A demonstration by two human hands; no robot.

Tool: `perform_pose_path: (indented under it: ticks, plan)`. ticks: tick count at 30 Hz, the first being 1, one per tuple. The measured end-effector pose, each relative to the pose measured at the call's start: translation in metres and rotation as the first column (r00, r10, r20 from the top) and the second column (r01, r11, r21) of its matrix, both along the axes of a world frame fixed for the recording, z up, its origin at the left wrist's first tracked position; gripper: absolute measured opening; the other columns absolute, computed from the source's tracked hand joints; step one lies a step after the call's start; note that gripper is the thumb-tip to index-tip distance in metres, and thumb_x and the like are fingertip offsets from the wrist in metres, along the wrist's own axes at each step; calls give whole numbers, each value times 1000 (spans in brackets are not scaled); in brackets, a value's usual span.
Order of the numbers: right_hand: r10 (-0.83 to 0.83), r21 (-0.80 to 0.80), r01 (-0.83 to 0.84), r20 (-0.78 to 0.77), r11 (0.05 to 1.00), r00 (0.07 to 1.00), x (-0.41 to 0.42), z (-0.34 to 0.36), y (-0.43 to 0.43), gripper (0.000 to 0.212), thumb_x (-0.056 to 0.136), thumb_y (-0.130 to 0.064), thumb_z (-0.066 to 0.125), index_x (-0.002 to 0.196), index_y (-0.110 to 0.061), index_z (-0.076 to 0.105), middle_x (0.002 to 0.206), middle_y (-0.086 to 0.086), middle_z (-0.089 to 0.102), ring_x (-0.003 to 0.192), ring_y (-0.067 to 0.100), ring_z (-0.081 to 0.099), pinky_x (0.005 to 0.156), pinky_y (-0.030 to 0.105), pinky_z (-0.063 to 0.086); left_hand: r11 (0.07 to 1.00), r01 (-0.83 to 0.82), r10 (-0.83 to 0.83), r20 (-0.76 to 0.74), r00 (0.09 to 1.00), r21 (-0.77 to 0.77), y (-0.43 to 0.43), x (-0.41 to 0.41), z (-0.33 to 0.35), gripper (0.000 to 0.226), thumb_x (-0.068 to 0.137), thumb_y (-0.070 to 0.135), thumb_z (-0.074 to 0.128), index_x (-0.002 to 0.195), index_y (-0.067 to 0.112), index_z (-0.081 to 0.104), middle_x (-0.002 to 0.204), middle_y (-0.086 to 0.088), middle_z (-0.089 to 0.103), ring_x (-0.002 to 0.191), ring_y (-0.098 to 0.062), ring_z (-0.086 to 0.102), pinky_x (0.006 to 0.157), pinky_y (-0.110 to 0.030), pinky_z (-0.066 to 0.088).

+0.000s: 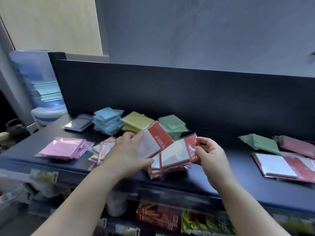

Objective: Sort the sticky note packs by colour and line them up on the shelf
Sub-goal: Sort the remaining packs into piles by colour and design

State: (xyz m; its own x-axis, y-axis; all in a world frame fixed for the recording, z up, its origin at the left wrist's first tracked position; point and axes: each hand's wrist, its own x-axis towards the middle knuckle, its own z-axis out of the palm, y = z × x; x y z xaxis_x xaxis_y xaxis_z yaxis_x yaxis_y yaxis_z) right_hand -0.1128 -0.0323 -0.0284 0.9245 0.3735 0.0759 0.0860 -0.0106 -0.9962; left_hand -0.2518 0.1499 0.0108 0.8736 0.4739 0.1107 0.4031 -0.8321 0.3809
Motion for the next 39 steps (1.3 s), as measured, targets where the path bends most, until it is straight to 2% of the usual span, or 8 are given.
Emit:
perform_pose_path:
  ticks: [5, 10, 12, 15, 20, 25, 31, 39]
  plan:
    - [-56, -225, 62, 33, 972, 998, -2, -12, 24, 23, 92, -9, 55, 104, -28, 61, 86, -6, 74, 71, 8, 67, 71, 33, 53, 990, 142, -141, 30, 990, -12, 23, 18, -2, 96, 76, 54, 67, 152, 33, 11, 140, 5, 31, 132, -19, 28, 101, -33, 35]
    - [-75, -422, 101, 78, 901, 994, -11, -13, 27, 31, 92, -11, 45, 86, -22, 73, 86, -1, 75, 87, 24, 69, 83, 45, 53, 942, 335, -336, 24, 942, 27, 18, 43, -6, 89, 76, 55, 65, 148, 34, 18, 138, 4, 33, 130, -19, 29, 103, -33, 36]
    - [-110, -406, 128, 67, 905, 992, -15, -9, 25, 29, 94, -13, 45, 87, -20, 73, 86, 0, 75, 90, 22, 68, 84, 40, 54, 918, 392, -391, -19, 920, 62, 14, 52, -9, 86, 74, 61, 63, 145, 33, 23, 135, 3, 37, 127, -21, 34, 102, -35, 37]
    - [-181, -416, 208, 103, 885, 978, -23, -2, 18, 31, 94, -8, 46, 93, -25, 72, 89, -11, 73, 81, 0, 64, 73, 13, 49, 882, 458, -444, -127, 887, 114, 12, 59, -13, 80, 71, 68, 58, 137, 32, 33, 124, 0, 44, 115, -24, 43, 93, -36, 41]
    - [-269, -464, 313, 159, 829, 950, -29, -2, 0, 33, 97, -5, 40, 121, -15, 60, 110, 1, 67, 98, 11, 60, 92, 26, 45, 828, 534, -481, -273, 833, 169, 12, 62, -15, 69, 70, 68, 63, 125, 31, 43, 114, 0, 49, 107, -23, 46, 82, -34, 38]
    - [-276, -546, 379, 264, 747, 924, -41, 6, -24, 34, 94, -16, 52, 126, -24, 57, 116, -6, 62, 107, 7, 56, 85, 15, 35, 784, 592, -564, -185, 805, 184, -6, 68, -11, 81, 69, 76, 56, 136, 34, 38, 124, 4, 46, 120, -21, 41, 99, -35, 37]
    - [-255, -630, 462, 394, 624, 883, -45, 14, -76, 40, 92, -23, 57, 131, -24, 54, 133, -7, 53, 126, 8, 42, 100, 18, 29, 721, 661, -642, -156, 750, 210, -59, 83, -3, 83, 79, 71, 51, 147, 30, 25, 147, 2, 32, 135, -21, 31, 109, -35, 31]
    - [-225, -642, 528, 495, 556, 839, -31, 14, -175, 45, 91, -27, 59, 135, -27, 50, 136, -11, 49, 129, 9, 36, 103, 19, 26, 673, 709, -677, -213, 705, 208, -166, 111, -2, 81, 83, 67, 51, 148, 28, 24, 149, 1, 31, 136, -22, 31, 110, -36, 31]
